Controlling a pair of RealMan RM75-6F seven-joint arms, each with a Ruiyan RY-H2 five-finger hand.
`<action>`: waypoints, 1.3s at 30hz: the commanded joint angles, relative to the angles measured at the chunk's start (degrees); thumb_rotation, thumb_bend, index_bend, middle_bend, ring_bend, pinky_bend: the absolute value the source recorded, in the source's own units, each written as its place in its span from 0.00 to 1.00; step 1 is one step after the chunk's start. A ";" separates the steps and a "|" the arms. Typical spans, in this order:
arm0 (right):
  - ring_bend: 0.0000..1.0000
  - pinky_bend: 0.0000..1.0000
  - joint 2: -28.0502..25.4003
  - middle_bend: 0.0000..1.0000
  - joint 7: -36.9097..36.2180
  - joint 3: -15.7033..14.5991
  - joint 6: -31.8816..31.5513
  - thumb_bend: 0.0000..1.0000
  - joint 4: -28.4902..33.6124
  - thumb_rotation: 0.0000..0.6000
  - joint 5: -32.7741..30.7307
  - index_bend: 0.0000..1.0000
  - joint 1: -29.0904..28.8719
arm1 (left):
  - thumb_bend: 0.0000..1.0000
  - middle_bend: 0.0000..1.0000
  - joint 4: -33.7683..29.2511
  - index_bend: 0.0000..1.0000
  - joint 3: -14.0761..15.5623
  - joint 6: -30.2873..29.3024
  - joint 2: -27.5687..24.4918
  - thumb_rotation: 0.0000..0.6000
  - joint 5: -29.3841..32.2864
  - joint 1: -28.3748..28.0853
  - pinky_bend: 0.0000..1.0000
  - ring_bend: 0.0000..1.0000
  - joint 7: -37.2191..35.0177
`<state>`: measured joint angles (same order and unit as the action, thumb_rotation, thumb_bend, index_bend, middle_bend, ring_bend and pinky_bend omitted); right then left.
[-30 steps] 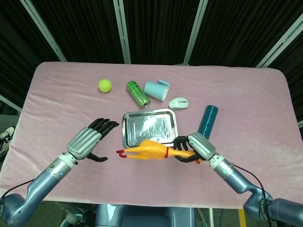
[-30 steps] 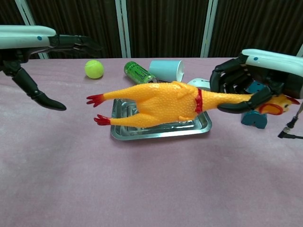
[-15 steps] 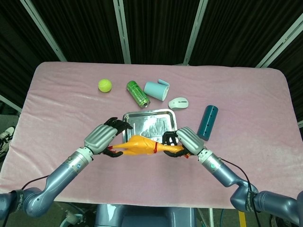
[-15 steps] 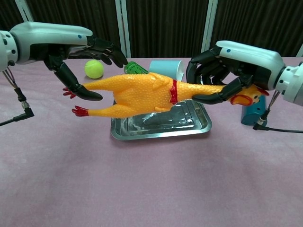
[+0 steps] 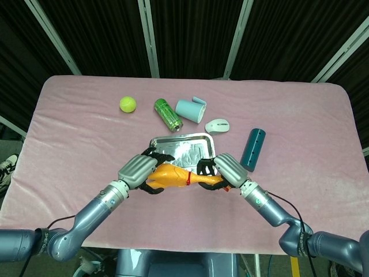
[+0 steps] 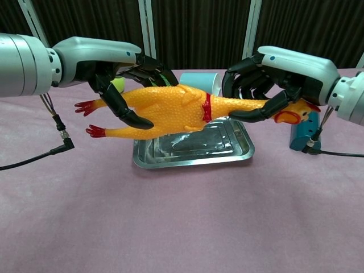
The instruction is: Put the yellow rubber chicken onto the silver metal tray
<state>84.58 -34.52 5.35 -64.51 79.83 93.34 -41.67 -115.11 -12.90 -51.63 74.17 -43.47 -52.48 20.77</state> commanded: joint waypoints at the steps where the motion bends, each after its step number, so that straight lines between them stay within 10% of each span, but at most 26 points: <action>1: 0.70 0.89 -0.02 0.69 0.09 -0.08 -0.09 0.97 0.04 1.00 0.04 0.96 -0.07 | 0.21 0.25 0.13 0.20 0.59 -1.26 1.10 1.00 0.49 -0.59 0.06 0.22 0.65; 15: 0.70 0.89 -0.49 0.69 0.49 -0.87 -0.35 0.97 0.08 1.00 -0.17 0.96 0.14 | 0.43 0.33 1.28 0.28 1.05 -3.56 3.20 1.00 0.39 -1.17 0.16 0.31 -0.74; 31: 0.70 0.89 -0.91 0.69 -0.53 -1.34 -1.34 0.99 0.83 1.00 -0.01 0.97 0.53 | 0.78 0.70 3.90 0.63 1.66 -5.85 6.43 1.00 -1.79 -0.90 0.51 0.65 -1.71; 39: 0.70 0.89 -0.77 0.70 -1.08 -1.28 -1.56 0.99 0.23 1.00 -0.24 0.97 0.62 | 0.77 0.76 4.34 0.66 1.62 -6.69 7.23 1.00 -2.39 -0.66 0.53 0.71 -1.63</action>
<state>83.81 -35.59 4.06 -66.08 80.07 93.12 -41.06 -110.76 -11.24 -58.28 81.37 -45.79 -53.19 19.21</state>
